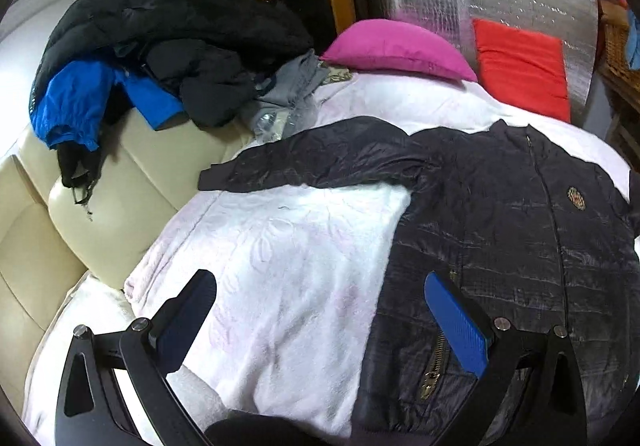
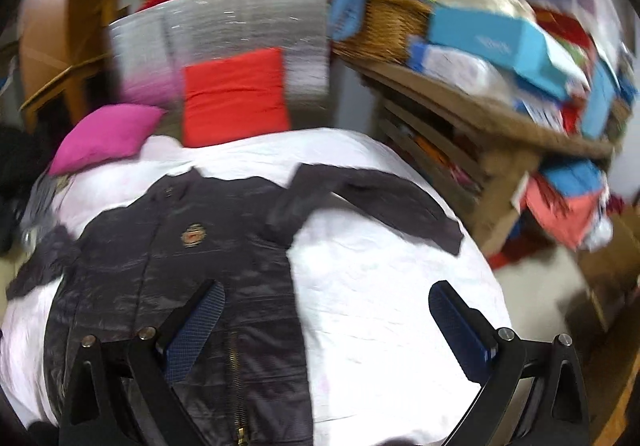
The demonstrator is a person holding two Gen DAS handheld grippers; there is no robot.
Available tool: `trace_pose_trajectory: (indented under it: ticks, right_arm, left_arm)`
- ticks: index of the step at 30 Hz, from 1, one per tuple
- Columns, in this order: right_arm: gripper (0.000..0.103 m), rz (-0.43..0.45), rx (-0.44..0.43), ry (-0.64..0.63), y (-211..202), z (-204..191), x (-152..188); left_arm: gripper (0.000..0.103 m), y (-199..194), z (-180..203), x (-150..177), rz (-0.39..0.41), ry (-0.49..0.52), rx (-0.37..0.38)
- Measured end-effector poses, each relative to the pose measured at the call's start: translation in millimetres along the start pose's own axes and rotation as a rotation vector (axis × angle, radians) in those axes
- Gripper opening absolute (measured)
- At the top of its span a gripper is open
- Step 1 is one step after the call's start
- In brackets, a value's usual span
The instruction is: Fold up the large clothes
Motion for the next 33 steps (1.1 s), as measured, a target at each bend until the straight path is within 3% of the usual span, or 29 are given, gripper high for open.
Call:
trace_pose_trajectory:
  ticks: [5,14,33]
  right_arm:
    - [0.103,-0.031,-0.003,0.091,18.7,28.2,11.2]
    - [0.103,-0.092,-0.023,0.104,50.7,27.4,19.0]
    - [0.103,-0.057,-0.12,-0.038,59.0,-67.7,-10.0]
  left_arm:
    - [0.103,11.5,41.8,11.1,-0.032,0.046,0.051]
    - [0.103,16.1,95.2,16.1,-0.039,0.104,0.115]
    - [0.103,10.4,134.0,-14.7,0.046,0.128,0.14]
Point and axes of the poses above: each gripper's, at about its wrist camera, not at the fingertips, and y roughly the way its jaws point, z to its right, x to its underside, the point moved 8 cm from there along y, roughly the way its jaws point, and after that the axes turned 10 degrees about -y, right-handed, at the moved point
